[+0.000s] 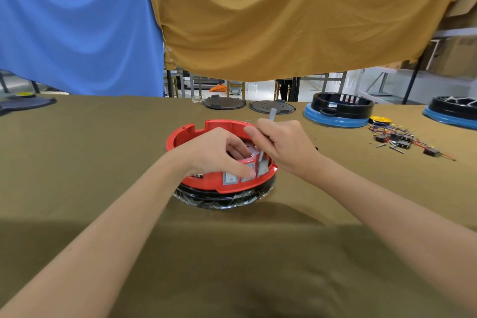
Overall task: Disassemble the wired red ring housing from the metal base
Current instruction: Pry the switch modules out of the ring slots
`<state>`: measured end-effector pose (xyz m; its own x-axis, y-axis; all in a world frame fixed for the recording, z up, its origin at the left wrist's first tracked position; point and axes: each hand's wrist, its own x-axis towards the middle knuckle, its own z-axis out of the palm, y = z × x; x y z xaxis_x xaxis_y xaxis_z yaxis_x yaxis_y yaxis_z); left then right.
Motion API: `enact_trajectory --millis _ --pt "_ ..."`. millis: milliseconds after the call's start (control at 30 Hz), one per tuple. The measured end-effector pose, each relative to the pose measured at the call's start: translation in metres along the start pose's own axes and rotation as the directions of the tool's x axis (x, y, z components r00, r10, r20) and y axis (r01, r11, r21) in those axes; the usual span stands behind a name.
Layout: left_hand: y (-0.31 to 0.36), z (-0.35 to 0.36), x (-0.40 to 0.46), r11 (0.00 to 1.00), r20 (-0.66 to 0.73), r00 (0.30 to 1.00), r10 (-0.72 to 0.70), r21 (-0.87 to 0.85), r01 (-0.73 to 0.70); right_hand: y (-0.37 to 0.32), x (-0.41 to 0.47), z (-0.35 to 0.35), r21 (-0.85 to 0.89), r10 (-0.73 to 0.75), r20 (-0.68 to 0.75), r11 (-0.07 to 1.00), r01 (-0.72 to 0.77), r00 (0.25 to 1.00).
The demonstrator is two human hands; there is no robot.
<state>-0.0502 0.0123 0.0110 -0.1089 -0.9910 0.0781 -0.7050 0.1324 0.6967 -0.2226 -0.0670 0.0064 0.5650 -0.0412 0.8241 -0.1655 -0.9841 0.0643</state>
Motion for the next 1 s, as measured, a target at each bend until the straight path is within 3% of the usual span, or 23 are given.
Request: enact_trajectory --millis 133,300,533,800,900,1000 --pt "0.0 0.0 -0.001 1.0 0.006 1.0 0.009 -0.001 -0.009 -0.001 0.004 0.001 -0.121 -0.135 0.058 0.983 0.141 0.989" --pt "0.002 0.0 -0.002 0.997 0.042 0.998 0.051 -0.063 -0.048 -0.001 0.012 -0.007 -0.11 -0.232 0.186 0.961 0.255 0.955" --pt "-0.001 -0.001 -0.001 0.995 0.017 0.997 0.07 -0.078 -0.068 0.008 0.02 -0.002 -0.073 -0.034 0.417 0.995 0.07 0.908" --pt "-0.002 -0.001 -0.004 0.983 0.026 0.995 0.101 -0.156 -0.096 0.007 0.035 0.006 -0.022 0.013 0.585 1.0 0.001 0.811" --pt "-0.002 -0.002 -0.004 0.987 0.026 0.996 0.09 -0.136 -0.085 0.008 0.03 0.004 -0.018 0.027 0.544 1.0 -0.021 0.838" --pt "-0.002 -0.002 -0.003 0.996 0.03 0.998 0.052 -0.079 -0.049 0.006 0.013 0.001 -0.013 0.022 0.314 1.0 -0.018 0.949"
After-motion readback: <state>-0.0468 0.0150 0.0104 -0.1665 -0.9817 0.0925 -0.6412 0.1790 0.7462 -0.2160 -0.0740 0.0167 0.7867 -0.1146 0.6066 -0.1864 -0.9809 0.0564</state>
